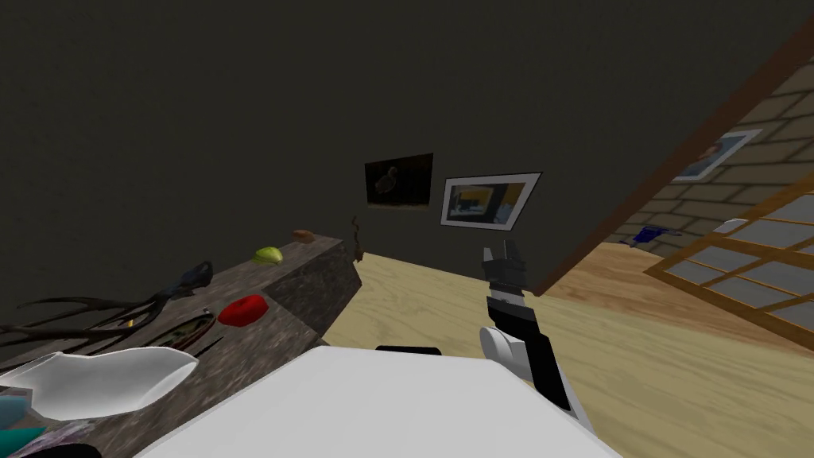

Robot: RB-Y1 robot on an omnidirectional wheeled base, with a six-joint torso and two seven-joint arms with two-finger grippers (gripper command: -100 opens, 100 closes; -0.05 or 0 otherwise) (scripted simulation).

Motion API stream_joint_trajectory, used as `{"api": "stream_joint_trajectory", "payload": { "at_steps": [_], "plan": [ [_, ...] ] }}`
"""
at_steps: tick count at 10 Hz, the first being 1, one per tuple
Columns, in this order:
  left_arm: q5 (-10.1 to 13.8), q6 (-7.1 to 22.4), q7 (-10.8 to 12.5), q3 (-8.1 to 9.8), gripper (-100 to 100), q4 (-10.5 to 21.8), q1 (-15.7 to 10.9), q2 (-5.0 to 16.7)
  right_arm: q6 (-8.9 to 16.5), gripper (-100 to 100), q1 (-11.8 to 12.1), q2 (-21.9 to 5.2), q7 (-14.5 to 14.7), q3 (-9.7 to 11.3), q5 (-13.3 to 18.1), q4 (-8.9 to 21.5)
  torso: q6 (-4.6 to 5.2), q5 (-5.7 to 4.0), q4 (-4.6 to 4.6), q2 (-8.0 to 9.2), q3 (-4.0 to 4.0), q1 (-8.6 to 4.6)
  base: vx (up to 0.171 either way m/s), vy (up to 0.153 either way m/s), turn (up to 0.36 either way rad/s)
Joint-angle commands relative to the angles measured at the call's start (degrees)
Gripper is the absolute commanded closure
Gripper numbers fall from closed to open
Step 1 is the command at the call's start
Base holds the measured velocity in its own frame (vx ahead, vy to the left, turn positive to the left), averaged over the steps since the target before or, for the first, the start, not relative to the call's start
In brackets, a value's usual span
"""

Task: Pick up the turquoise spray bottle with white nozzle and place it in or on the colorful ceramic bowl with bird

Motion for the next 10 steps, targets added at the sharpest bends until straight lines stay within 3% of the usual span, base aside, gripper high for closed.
{"api": "stream_joint_trajectory", "payload": {
  "at_steps": [1,4,5,7,8,9,10],
  "plan": [
    [1.51,-0.33,-0.47,0.14,100,1.35,-0.52,2.18,0.0,0,0.0,0.0,0.0,0.0,0.0,0.0,0.0,0.0,0.0,0.0,0.0,0.0,-0.076,0.131,-0.17],
    [4.23,-0.84,-1.31,0.23,100,3.01,-1.83,6.26,0.0,0,0.01,0.0,0.0,0.0,0.0,0.0,0.21,-0.08,-0.08,-0.31,-0.19,-0.21,-0.057,0.11,-0.182],
    [4.23,-0.84,-1.31,0.23,100,3.01,-1.83,6.26,0.0,0,0.0,0.0,0.0,0.0,0.0,0.0,0.33,-0.14,-0.11,-0.43,-0.26,-0.29,-0.022,0.086,-0.156],
    [5.77,-1.27,-1.9,0.05,100,3.69,-2.91,8.66,0.0,0,0.01,0.0,0.0,0.0,0.0,0.0,0.42,-0.16,-0.17,-0.66,-0.4,-0.4,-0.005,0.08,-0.177],
    [5.01,-0.36,-1.41,0.58,100,2.58,-2.24,7.66,0.0,0,0.02,0.0,0.0,0.0,0.0,0.0,0.44,-0.18,-0.19,-0.75,-0.45,-0.47,0.004,0.037,-0.055],
    [5.04,-0.41,-1.44,0.72,-100,2.45,-2.3,7.78,0.0,0,0.02,0.01,0.0,0.0,0.0,-0.01,0.29,-0.18,-0.2,-0.72,-0.44,-0.62,0.002,0.008,-0.002],
    [5.04,-0.43,-1.44,0.71,-100,2.46,-2.31,7.79,-0.01,0,0.02,0.01,0.0,0.0,0.0,-0.01,0.27,-0.21,-0.19,-0.68,-0.42,-0.73,0.0,0.0,0.0]
  ]
}}
